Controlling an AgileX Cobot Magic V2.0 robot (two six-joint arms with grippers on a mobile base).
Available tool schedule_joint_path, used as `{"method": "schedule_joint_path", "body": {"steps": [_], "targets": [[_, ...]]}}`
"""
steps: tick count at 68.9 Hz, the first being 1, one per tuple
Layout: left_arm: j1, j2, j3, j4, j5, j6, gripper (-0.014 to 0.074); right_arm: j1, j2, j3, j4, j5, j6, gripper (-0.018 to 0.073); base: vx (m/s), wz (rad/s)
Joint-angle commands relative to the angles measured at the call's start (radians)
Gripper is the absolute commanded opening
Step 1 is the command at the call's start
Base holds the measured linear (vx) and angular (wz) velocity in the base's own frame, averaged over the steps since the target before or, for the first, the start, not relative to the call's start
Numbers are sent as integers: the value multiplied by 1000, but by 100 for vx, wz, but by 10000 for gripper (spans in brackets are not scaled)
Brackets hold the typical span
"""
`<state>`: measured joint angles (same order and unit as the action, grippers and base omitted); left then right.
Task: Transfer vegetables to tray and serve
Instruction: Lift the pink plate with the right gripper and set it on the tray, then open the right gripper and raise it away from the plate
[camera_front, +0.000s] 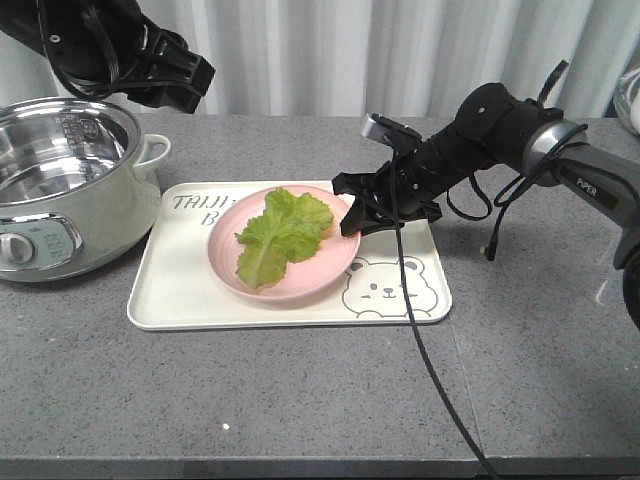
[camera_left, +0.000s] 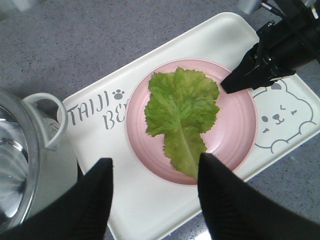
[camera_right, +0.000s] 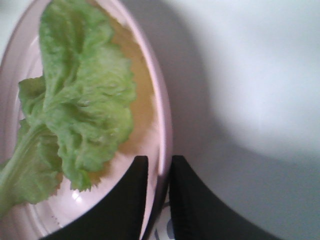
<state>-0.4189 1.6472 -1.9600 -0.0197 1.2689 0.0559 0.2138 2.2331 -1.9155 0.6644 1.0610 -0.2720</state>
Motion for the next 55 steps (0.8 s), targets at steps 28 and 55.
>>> {"method": "schedule_joint_path", "body": {"steps": [28,55], "targets": [[-4,-47,-27,-2,-9,-11,364,-5,-77,-37,14,-11,26,405,0,0],[-4,-50,-27,44,-9,-91,364,-5,-202,-209,-314,107,173,400,0,0]]}}
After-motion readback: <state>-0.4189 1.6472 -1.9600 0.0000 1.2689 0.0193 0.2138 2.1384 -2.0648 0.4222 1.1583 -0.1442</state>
